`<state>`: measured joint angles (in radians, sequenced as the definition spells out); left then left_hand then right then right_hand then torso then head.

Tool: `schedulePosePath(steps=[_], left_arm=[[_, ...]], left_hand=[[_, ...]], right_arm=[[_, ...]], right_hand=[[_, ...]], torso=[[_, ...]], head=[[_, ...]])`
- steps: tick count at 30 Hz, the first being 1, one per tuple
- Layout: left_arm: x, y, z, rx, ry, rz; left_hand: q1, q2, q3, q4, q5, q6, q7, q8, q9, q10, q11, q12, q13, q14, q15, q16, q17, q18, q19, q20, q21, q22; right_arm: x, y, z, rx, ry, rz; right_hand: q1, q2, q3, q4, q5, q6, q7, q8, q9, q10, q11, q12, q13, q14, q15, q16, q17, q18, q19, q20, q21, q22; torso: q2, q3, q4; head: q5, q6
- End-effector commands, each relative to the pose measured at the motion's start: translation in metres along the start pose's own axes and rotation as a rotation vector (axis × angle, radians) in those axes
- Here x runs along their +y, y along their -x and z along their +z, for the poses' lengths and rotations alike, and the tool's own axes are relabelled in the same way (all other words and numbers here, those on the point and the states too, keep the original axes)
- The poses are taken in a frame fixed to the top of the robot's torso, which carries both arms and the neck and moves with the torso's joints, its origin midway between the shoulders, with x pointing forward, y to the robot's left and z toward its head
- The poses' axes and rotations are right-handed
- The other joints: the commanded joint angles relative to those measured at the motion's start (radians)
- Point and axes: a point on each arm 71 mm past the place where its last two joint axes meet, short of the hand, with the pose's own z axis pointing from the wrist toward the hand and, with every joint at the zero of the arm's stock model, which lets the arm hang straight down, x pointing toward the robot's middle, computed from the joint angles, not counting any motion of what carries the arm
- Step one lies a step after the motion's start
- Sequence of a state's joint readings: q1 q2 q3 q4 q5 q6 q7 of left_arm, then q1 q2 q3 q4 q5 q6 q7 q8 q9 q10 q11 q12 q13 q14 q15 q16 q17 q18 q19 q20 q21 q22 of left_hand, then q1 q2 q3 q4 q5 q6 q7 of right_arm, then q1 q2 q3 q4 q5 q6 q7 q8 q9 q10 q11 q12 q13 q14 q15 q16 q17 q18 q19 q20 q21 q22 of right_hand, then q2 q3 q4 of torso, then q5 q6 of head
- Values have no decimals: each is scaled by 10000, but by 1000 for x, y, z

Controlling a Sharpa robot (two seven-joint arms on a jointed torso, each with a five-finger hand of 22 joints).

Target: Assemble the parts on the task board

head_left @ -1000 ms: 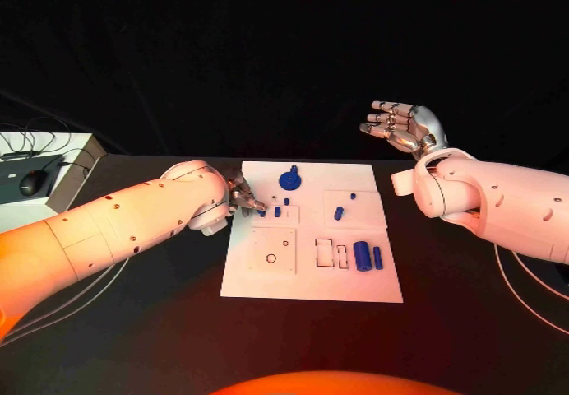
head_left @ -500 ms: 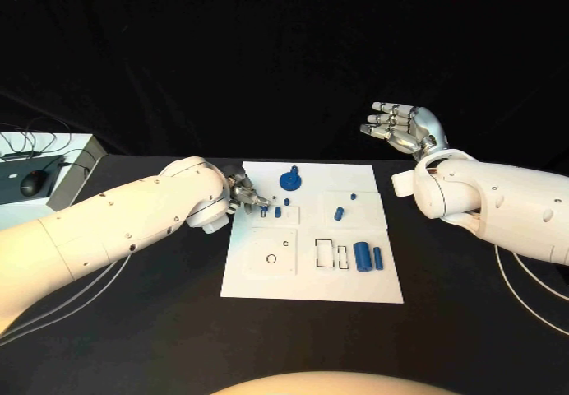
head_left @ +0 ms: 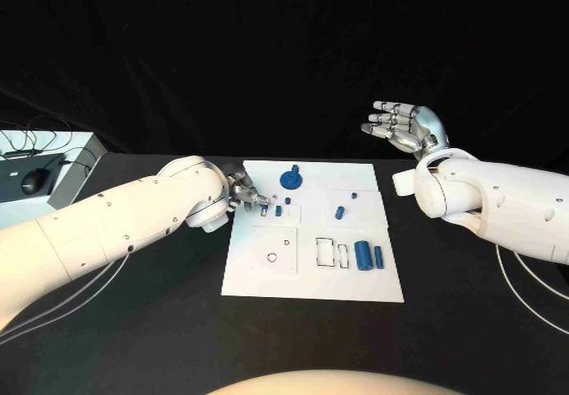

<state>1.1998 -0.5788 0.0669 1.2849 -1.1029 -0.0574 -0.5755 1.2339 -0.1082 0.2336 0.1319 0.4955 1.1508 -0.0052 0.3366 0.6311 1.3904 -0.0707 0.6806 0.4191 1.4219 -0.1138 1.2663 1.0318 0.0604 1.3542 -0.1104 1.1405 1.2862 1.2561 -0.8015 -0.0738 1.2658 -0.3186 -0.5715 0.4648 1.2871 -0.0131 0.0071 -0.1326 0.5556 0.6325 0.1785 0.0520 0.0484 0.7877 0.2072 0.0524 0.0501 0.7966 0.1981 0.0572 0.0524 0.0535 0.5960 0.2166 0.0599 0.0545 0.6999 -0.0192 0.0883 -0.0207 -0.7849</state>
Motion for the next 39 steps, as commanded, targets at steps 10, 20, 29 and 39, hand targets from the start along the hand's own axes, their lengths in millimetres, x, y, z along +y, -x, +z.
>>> schedulePosePath(steps=[10,20,29,39], left_arm=[[3,-4,-2,-1137,-582,99],[9,-9,-4,-1507,-811,79],[12,-17,-4,-1544,-922,179],[17,-27,-2,-1426,-899,218]], left_hand=[[90,-19,1468,-1477,57,76,14,-32,0,49,-73,33,-29,-18,29,8,6,88,82,-66,64,29],[86,-41,1503,-1479,61,93,8,-30,-2,72,-80,33,-39,-13,23,21,23,79,108,-80,94,51],[78,-51,1525,-1475,58,99,8,-34,-6,80,-81,26,-47,-14,19,23,22,74,107,-91,88,50],[79,-59,1544,-1475,61,101,7,-32,-4,86,-83,23,-51,-14,16,24,23,70,112,-100,92,55]], right_arm=[[0,-1,-1,143,107,49],[0,0,-1,135,96,47],[-1,1,-2,125,88,47],[-1,1,-2,130,84,54]], right_hand=[[-77,24,13,-50,44,75,647,-63,-12,49,22,-28,-6,-63,29,-66,-13,-121,-56,9,-46,-14],[-94,38,18,-43,53,102,649,-60,-10,62,23,-28,-5,-67,31,-65,-13,-126,-67,6,-46,-14],[-94,38,18,-43,53,102,649,-60,-10,62,23,-28,-5,-67,31,-65,-13,-126,-67,6,-46,-14],[-94,38,18,-43,53,102,649,-60,-10,62,23,-28,-5,-67,31,-65,-13,-126,-67,6,-46,-14]], torso=[[7,6,-12],[14,11,-11],[17,5,-15],[15,8,-18]], head=[[26,-9],[17,-30],[9,-52],[2,-86]])
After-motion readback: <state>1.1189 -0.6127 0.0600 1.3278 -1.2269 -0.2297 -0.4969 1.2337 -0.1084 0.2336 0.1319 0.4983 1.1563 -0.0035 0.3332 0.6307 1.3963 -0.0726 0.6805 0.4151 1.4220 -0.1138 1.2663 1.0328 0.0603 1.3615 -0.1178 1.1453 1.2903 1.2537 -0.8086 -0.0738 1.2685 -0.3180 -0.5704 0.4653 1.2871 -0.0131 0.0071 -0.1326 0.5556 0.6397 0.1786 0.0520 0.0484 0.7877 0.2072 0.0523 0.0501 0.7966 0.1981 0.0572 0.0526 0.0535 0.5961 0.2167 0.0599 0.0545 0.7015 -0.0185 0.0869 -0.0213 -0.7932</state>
